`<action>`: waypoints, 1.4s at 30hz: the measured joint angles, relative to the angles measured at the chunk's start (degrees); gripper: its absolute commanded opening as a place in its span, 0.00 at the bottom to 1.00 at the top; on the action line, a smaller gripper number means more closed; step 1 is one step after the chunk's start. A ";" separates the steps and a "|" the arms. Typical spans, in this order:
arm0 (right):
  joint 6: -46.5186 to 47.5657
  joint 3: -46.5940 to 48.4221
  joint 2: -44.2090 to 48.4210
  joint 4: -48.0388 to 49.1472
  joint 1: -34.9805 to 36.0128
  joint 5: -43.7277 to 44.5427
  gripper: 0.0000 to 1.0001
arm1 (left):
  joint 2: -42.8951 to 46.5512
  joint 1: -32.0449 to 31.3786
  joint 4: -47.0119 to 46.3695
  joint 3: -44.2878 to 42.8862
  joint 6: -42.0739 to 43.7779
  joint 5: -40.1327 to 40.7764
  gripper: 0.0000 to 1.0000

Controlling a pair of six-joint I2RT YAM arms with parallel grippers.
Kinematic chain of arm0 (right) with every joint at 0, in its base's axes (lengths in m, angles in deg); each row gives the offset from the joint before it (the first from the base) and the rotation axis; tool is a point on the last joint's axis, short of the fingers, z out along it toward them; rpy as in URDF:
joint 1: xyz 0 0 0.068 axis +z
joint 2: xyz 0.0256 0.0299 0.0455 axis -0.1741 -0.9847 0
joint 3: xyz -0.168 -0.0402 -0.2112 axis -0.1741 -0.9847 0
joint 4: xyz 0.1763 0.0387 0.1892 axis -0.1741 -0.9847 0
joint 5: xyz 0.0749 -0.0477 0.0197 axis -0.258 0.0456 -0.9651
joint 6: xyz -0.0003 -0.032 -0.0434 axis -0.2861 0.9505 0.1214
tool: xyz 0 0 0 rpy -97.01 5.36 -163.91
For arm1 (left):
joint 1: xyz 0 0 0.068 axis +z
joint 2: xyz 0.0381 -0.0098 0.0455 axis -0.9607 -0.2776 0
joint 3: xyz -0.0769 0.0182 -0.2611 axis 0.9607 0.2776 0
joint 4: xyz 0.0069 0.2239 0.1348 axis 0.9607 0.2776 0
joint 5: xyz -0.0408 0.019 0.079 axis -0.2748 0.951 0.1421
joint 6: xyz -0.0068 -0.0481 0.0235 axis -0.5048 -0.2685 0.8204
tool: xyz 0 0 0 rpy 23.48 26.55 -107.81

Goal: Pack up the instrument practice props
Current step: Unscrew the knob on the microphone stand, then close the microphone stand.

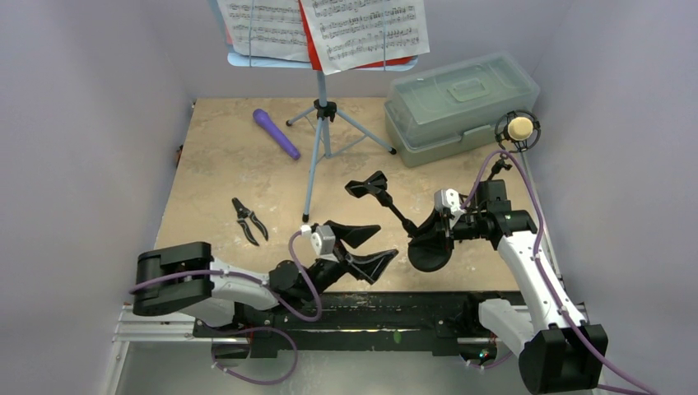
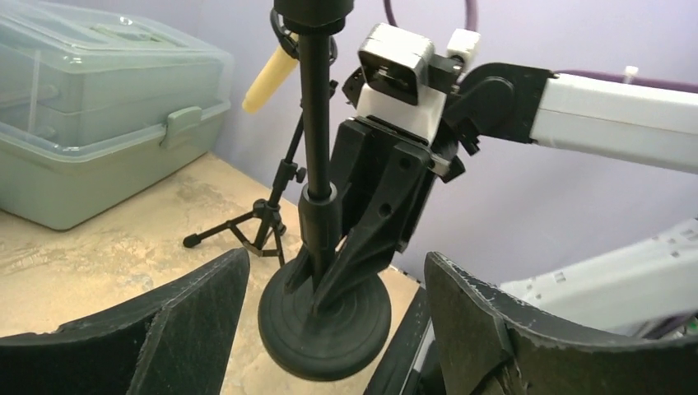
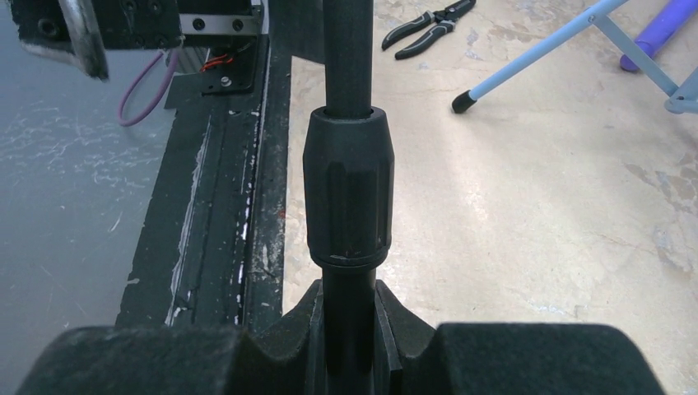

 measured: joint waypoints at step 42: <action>-0.35 0.00 -0.22 0.44 0.00 0.42 0.00 | 19.98 0.04 75.21 -43.34 -1.92 15.08 0.00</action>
